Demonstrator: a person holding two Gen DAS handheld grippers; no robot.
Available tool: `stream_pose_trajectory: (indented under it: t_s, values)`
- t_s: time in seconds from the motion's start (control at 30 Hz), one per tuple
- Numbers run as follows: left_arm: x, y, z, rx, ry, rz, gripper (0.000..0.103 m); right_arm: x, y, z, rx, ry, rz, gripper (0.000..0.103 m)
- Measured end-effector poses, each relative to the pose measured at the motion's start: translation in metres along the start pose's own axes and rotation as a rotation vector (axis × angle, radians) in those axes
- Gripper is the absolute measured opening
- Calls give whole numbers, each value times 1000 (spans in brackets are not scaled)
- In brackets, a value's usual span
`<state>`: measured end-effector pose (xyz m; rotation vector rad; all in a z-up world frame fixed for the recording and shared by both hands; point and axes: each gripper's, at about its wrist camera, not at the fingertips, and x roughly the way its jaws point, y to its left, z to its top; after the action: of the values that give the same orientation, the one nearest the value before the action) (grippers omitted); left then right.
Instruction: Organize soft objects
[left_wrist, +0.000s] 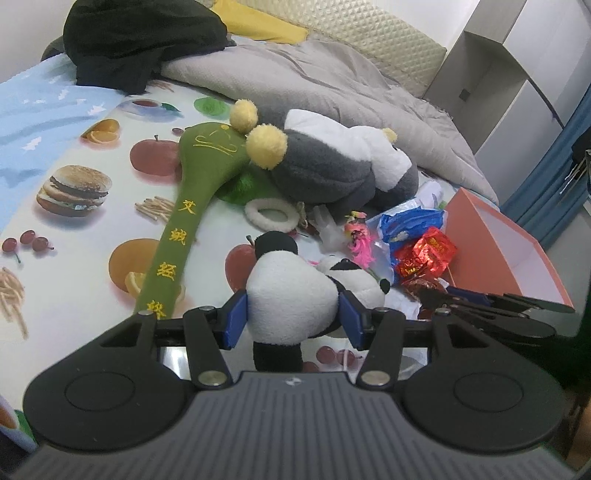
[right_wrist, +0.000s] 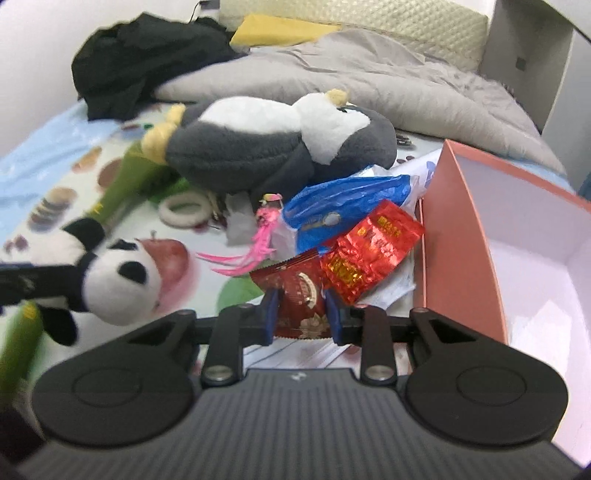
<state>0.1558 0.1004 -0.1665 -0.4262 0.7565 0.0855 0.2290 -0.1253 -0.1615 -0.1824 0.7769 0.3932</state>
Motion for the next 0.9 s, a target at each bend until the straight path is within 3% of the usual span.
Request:
stream_pose_trajectory:
  t_s: [0.47, 0.9]
  values:
    - [-32, -37, -1, 89, 29, -26, 59, -69, -1, -19, 110, -14, 43, 31]
    - [-53, -85, 26, 157, -25, -84, 59, -119, -23, 13, 134, -126, 17, 31]
